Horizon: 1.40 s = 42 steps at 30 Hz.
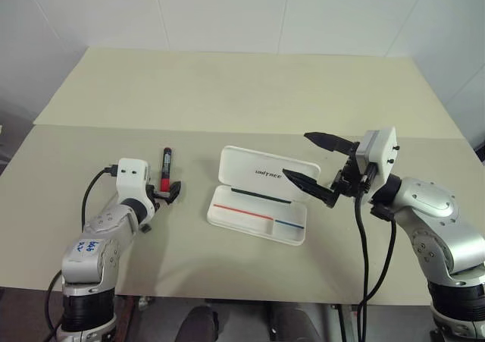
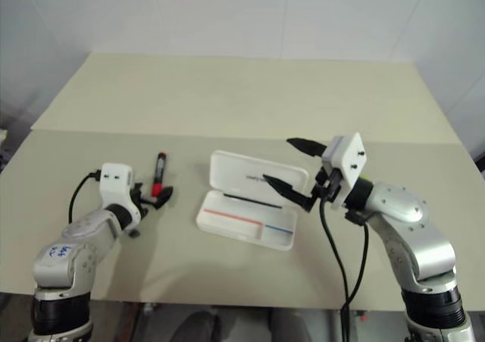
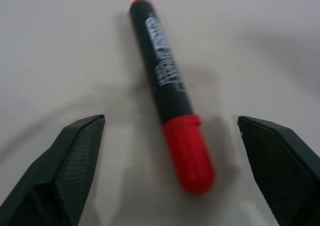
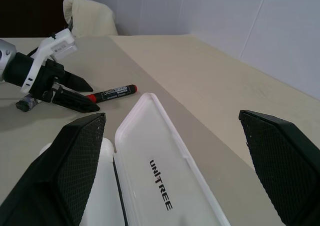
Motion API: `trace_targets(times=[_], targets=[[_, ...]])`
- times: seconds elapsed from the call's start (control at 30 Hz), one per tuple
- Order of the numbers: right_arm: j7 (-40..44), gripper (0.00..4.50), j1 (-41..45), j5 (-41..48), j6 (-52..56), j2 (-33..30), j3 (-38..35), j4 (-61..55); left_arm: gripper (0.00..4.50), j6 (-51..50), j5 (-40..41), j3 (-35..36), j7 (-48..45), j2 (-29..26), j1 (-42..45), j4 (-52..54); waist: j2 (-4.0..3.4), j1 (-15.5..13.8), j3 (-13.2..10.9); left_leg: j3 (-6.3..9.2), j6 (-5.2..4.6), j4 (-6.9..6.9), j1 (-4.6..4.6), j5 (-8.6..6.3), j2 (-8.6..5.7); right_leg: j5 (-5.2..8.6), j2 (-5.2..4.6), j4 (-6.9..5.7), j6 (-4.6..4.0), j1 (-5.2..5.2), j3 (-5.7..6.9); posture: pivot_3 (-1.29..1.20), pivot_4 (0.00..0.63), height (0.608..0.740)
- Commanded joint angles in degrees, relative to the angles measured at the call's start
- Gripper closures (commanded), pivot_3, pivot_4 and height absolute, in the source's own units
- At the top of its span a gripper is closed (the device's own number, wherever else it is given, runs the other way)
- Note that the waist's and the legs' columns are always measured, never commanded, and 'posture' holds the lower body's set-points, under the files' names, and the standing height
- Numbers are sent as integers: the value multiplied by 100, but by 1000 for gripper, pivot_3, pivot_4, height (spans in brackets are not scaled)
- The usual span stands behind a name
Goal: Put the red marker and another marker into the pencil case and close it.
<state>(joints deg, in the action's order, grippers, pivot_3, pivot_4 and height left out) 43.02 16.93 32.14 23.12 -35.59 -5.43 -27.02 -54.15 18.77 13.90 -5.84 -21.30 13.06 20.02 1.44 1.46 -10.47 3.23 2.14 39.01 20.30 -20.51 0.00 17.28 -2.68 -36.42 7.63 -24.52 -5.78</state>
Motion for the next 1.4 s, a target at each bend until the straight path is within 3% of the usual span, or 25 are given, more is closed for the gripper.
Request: trace_targets(times=[0.03,0.13,0.37,0.43,0.87,1.1,1.27,1.4], targets=[[119,0,-15,199,43,-185,-262,-284,217,-63,-71,23,67,22,80,-34,0,-1,0,0,0,0,0,0,0,0,0,0,0,0,0,0,150,740],[404,0,-84,430,187,-416,-275,-367,931,-46,-81,27,53,14,152,-156,0,-7,0,2,1,0,0,1,0,0,1,-1,0,0,1,0,150,740],[983,0,-127,745,349,-869,-329,-379,3417,-36,-155,-32,-12,-23,295,-334,0,-67,0,5,1,1,0,2,-3,0,0,1,0,5,5,0,150,740],[993,0,-76,734,347,-877,-318,-345,3928,-55,-150,-44,-18,-5,302,-324,0,-115,0,6,2,1,0,2,-3,0,0,2,0,5,5,0,150,740],[885,0,-39,620,251,-790,-312,-237,3936,503,224,225,-311,269,531,88,0,-160,0,13,2,-1,9,2,-1,-1,-4,22,1,4,15,0,150,740],[606,0,-154,575,212,-751,-536,-179,3936,2012,614,522,-1565,-222,559,109,0,-134,0,15,30,-14,13,16,3,-2,-1,41,-1,4,19,0,150,740],[337,0,-228,530,195,-725,-820,-156,3936,3032,900,289,-3289,-904,431,53,0,-141,0,15,29,-16,16,16,2,-2,-3,47,-1,3,20,0,150,740],[245,0,-282,504,205,-740,-968,-180,3936,3390,973,109,-3971,-1177,436,-75,-1,-147,-1,16,27,-18,18,15,3,-2,-6,51,-1,4,22,0,150,740]])
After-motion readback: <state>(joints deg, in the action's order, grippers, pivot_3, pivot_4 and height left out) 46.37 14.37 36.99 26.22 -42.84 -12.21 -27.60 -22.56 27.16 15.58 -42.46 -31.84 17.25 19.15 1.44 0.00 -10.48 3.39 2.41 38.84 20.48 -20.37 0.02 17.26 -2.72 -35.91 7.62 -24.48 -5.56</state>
